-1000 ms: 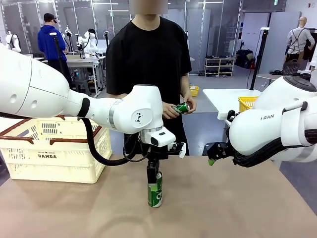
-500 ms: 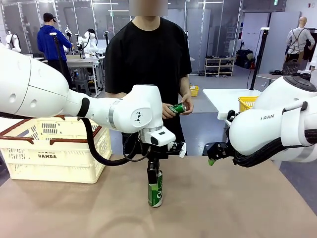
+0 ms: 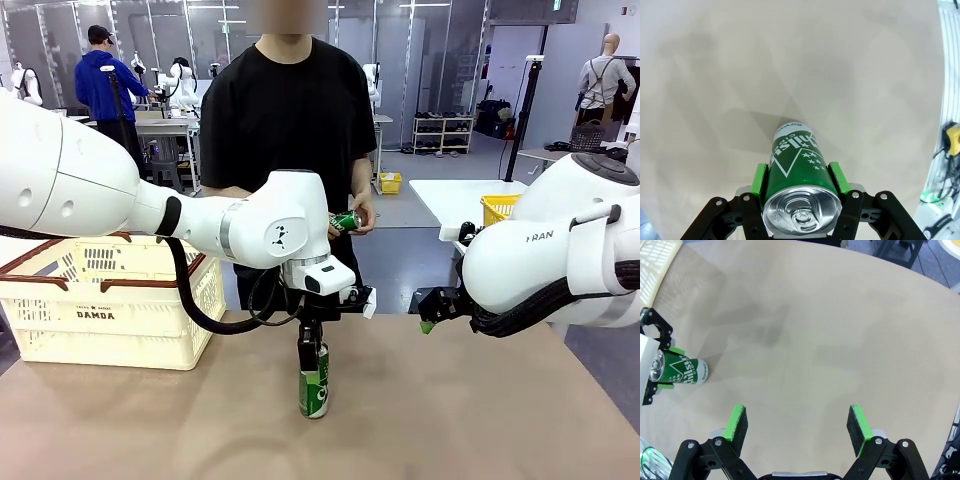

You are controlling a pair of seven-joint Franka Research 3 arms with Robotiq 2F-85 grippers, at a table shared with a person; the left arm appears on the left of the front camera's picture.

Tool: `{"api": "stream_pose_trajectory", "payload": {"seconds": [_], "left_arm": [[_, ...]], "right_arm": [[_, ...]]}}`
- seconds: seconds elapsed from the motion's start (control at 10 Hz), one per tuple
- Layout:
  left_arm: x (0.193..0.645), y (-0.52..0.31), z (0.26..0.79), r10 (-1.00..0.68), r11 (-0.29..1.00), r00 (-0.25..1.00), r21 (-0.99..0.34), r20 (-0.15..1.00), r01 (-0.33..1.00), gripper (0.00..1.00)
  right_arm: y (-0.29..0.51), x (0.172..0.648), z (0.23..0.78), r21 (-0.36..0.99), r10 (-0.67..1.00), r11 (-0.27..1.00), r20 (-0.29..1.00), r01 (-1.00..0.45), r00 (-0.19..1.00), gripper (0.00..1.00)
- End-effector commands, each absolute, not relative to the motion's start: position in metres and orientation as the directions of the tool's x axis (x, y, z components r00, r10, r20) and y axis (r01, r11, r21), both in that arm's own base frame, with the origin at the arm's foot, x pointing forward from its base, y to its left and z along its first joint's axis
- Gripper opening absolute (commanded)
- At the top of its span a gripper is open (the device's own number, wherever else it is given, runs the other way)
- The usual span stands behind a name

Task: Place the drinks into the Shopping basket.
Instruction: Pick up one drink and place it into the Shopping basket.

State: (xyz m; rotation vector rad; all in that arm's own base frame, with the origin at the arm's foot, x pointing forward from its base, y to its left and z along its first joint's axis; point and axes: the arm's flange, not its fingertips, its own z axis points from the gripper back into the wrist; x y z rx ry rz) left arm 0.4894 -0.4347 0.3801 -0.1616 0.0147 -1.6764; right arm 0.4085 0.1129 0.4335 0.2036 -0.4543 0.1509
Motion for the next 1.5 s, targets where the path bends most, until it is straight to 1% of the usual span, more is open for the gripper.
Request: {"api": "stream_pose_trajectory", "payload": {"seconds": [0.0, 0.1, 0.2, 0.3, 0.4, 0.5, 0.6, 0.8, 0.9, 1.1, 1.2, 1.4], "left_arm": [[0.469, -0.432, 0.421, -0.992, -0.104, -0.098, -0.072, 0.085, 0.992, 0.00], [0.464, -0.430, 0.447, -0.992, -0.115, -0.112, -0.046, 0.057, 0.992, 0.00], [0.462, -0.429, 0.473, -0.993, -0.105, -0.103, -0.026, 0.057, 0.994, 0.00], [0.462, -0.426, 0.497, -0.996, -0.083, -0.083, -0.001, 0.035, 0.997, 0.00], [0.459, -0.423, 0.521, -0.996, -0.090, -0.090, 0.001, 0.016, 0.996, 0.00], [0.457, -0.421, 0.542, -0.994, -0.100, -0.101, 0.019, 0.035, 0.995, 0.00], [0.457, -0.418, 0.559, -0.996, -0.077, -0.079, 0.055, 0.036, 0.996, 0.00], [0.455, -0.411, 0.588, -0.996, -0.070, -0.075, 0.097, 0.050, 0.993, 0.00], [0.455, -0.408, 0.597, -0.994, -0.069, -0.077, 0.115, 0.071, 0.991, 0.00], [0.454, -0.403, 0.606, -0.999, -0.044, -0.048, 0.132, 0.027, 0.990, 0.00], [0.459, -0.409, 0.597, -0.992, -0.081, -0.090, 0.104, 0.086, 0.991, 0.00], [0.459, -0.409, 0.597, -0.992, -0.081, -0.090, 0.104, 0.086, 0.991, 0.00]], "right_arm": [[0.112, 0.409, 0.433, 0.163, 0.099, 0.968, 0.449, -0.190, 0.888, 1.00], [0.112, 0.409, 0.433, 0.163, 0.099, 0.968, 0.449, -0.190, 0.888, 1.00], [0.112, 0.409, 0.433, 0.163, 0.099, 0.968, 0.449, -0.190, 0.888, 1.00], [0.112, 0.409, 0.433, 0.163, 0.099, 0.968, 0.449, -0.190, 0.888, 1.00], [0.112, 0.409, 0.433, 0.163, 0.099, 0.968, 0.449, -0.190, 0.888, 1.00], [0.112, 0.409, 0.433, 0.163, 0.099, 0.968, 0.449, -0.190, 0.888, 1.00], [0.112, 0.409, 0.433, 0.163, 0.099, 0.968, 0.449, -0.190, 0.888, 1.00], [0.112, 0.409, 0.433, 0.163, 0.099, 0.968, 0.449, -0.190, 0.888, 1.00], [0.112, 0.409, 0.433, 0.163, 0.099, 0.968, 0.449, -0.190, 0.888, 1.00], [0.112, 0.409, 0.433, 0.163, 0.099, 0.968, 0.449, -0.190, 0.888, 1.00], [0.112, 0.409, 0.433, 0.163, 0.099, 0.968, 0.449, -0.190, 0.888, 1.00], [0.112, 0.409, 0.433, 0.163, 0.099, 0.968, 0.449, -0.190, 0.888, 1.00]]}}
